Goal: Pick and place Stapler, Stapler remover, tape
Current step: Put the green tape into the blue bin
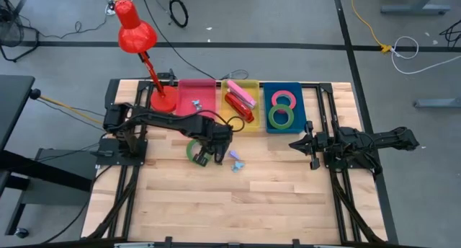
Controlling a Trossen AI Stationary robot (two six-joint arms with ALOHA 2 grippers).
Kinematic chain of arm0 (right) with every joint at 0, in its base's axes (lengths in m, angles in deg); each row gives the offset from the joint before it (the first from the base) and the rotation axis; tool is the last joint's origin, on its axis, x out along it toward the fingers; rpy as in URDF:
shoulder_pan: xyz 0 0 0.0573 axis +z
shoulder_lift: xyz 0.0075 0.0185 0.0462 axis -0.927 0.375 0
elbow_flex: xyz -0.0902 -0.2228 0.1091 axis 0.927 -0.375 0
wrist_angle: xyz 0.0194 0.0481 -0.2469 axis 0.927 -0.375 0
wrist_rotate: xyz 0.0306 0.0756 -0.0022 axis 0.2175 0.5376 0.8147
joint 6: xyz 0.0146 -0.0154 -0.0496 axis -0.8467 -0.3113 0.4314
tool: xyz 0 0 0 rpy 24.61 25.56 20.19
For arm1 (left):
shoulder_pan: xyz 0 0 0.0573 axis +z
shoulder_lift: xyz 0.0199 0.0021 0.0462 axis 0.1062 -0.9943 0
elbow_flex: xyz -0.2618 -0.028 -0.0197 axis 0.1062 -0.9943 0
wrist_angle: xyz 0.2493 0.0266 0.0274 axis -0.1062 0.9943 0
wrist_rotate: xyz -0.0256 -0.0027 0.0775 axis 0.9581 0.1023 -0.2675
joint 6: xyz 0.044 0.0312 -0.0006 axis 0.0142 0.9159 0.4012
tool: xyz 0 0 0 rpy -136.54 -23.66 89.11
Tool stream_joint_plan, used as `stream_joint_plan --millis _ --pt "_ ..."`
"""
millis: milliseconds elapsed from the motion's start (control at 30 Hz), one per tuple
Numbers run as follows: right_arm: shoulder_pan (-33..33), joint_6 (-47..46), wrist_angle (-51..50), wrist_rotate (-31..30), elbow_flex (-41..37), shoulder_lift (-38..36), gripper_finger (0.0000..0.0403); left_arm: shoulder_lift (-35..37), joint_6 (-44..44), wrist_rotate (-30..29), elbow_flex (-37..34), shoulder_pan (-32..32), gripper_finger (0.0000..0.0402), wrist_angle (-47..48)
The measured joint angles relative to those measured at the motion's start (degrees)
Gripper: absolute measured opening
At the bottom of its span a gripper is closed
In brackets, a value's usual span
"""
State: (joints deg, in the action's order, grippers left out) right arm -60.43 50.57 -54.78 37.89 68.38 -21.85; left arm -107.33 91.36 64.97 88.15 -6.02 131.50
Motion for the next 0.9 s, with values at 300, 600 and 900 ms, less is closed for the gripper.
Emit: stream_joint_plan --millis 300,600,900 --pt "0.0 0.0 0.0 0.0 0.0 0.0 0.0017 4.7 -3.7 -0.6 -7.6 -0.3 0.0002 -1.8" --pt "0.0 0.0 0.0 0.0 0.0 0.0 0.0017 8.5 -4.8 -1.1 -11.5 -1.8 0.0002 -2.6" --pt "0.0 0.0 0.0 0.0 0.0 0.0 0.0017 9.0 -4.8 -0.8 -15.4 -4.2 0.0003 -3.8"
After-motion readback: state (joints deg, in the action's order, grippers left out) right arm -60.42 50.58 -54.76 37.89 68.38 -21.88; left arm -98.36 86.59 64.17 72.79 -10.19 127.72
